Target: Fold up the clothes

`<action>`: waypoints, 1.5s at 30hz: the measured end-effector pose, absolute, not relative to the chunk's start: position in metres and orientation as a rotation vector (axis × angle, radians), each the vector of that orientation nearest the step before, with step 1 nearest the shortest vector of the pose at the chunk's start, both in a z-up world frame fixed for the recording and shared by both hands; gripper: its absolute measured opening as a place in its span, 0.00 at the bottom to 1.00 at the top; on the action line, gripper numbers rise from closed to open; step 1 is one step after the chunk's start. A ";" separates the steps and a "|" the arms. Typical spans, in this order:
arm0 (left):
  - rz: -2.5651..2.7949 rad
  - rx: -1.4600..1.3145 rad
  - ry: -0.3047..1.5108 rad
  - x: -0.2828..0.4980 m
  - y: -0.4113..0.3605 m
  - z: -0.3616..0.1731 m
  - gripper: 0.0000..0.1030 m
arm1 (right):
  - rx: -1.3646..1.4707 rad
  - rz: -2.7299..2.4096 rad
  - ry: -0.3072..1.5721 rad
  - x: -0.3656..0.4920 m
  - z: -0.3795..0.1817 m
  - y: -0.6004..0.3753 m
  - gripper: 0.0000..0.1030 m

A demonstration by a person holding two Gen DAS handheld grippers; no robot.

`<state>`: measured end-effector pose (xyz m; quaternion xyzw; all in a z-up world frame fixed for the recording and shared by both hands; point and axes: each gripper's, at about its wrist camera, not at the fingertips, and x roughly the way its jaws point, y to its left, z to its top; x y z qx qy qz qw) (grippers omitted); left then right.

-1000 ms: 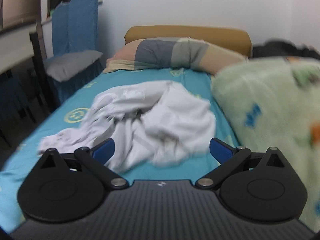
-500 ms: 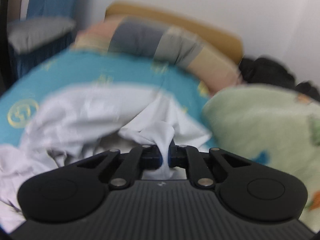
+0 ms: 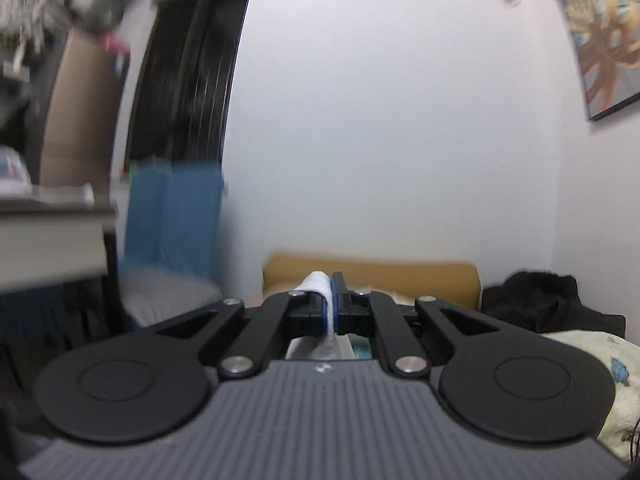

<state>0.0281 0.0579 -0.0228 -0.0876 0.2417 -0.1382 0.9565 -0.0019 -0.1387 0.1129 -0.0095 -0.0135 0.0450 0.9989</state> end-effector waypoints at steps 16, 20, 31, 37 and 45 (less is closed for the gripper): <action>-0.198 0.235 0.638 0.065 -0.008 -0.097 0.94 | 0.166 -0.055 0.013 -0.017 0.060 -0.237 0.06; -0.150 0.303 0.573 0.087 -0.019 -0.109 0.95 | 0.190 -0.079 0.083 -0.003 0.041 -0.247 0.06; -0.184 0.158 0.467 0.122 -0.016 -0.091 0.02 | 0.205 -0.104 0.164 0.005 0.017 -0.252 0.06; -0.115 -0.100 0.308 0.100 0.035 -0.019 0.00 | 0.222 -0.145 0.144 0.002 0.020 -0.262 0.06; -0.108 -0.220 0.061 0.010 0.081 0.060 0.00 | 0.230 -0.109 0.000 -0.029 0.043 -0.261 0.06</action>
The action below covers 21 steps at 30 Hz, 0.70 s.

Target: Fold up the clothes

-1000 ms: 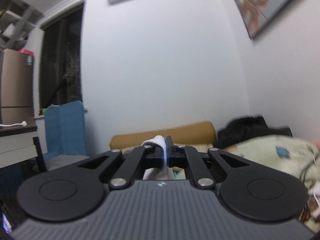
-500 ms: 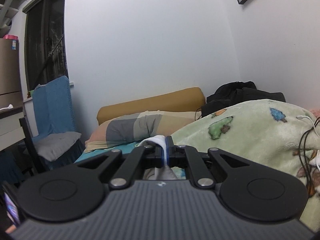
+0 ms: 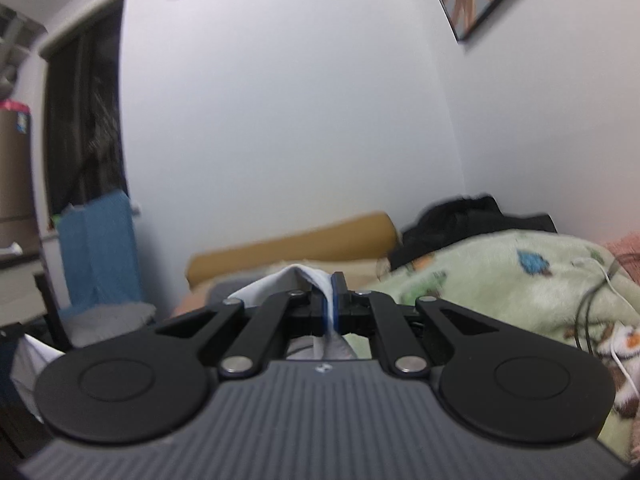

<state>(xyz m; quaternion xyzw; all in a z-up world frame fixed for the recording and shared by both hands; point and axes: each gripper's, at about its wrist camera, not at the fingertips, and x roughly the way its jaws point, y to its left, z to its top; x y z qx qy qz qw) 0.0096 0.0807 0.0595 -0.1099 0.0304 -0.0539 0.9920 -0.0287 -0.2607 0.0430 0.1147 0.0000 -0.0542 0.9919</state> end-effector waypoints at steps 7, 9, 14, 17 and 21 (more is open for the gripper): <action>-0.077 -0.336 -0.242 -0.069 0.125 0.141 0.00 | 0.285 -0.021 -0.242 -0.087 0.088 -0.260 0.06; -0.067 -0.341 -0.280 -0.077 0.136 0.158 0.00 | 0.318 -0.022 -0.249 -0.088 0.096 -0.268 0.06; -0.097 -0.269 -0.003 -0.025 0.134 0.118 0.00 | 0.303 -0.039 0.025 -0.027 0.071 -0.275 0.06; -0.177 -0.228 0.299 0.020 0.123 0.065 0.01 | 0.205 -0.069 0.256 0.021 0.041 -0.268 0.06; -0.230 0.004 0.434 0.026 0.085 0.043 0.08 | 0.108 -0.161 0.470 0.063 -0.002 -0.262 0.07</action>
